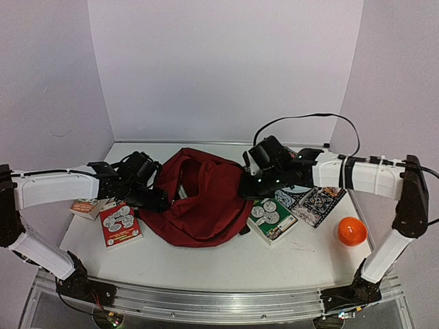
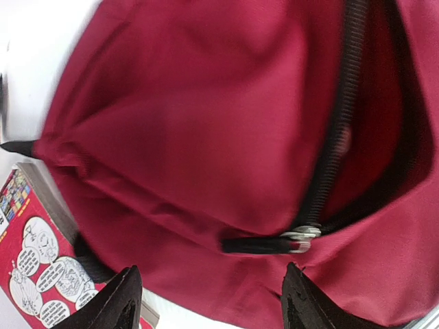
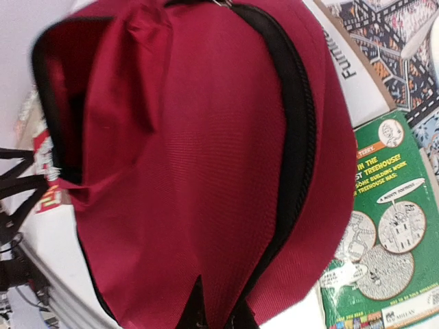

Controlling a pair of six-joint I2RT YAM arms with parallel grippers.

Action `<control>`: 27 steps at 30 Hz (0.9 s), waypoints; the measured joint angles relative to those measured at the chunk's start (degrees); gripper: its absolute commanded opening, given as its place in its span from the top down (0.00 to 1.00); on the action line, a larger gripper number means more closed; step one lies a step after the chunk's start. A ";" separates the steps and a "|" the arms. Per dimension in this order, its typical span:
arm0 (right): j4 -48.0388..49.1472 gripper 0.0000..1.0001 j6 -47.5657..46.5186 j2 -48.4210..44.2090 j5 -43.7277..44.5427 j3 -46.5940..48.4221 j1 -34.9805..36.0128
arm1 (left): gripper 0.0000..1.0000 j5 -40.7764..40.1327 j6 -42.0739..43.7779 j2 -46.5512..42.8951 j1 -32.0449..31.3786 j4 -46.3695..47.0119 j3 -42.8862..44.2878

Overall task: Pack the student bag
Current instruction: Pick up the student bag from the center of the board, then place the student bag at the center of the board.

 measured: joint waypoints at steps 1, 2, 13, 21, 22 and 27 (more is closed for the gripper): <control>-0.55 0.95 -0.12 -1.17 -0.10 0.27 0.00 | 0.28 0.02 -0.26 -0.65 0.18 -0.02 -0.23; -1.12 0.93 -0.26 -2.20 -0.10 0.53 0.00 | 0.28 0.12 -0.72 -1.46 0.33 0.03 -0.44; -5.42 0.87 -0.45 -7.33 2.88 -2.69 0.00 | 0.24 3.71 -8.33 -5.57 0.58 4.85 -6.98; -8.10 0.73 0.25 -7.09 7.14 -6.73 0.00 | 0.19 5.06 -16.75 -5.66 0.95 12.49 -13.62; -8.08 0.70 0.18 -7.09 7.54 -6.68 0.00 | 0.19 5.26 -17.64 -5.66 1.16 13.84 -14.12; -8.34 0.51 -0.91 -7.09 9.42 -6.31 0.08 | 0.19 5.73 -22.01 -5.05 3.15 20.32 -16.11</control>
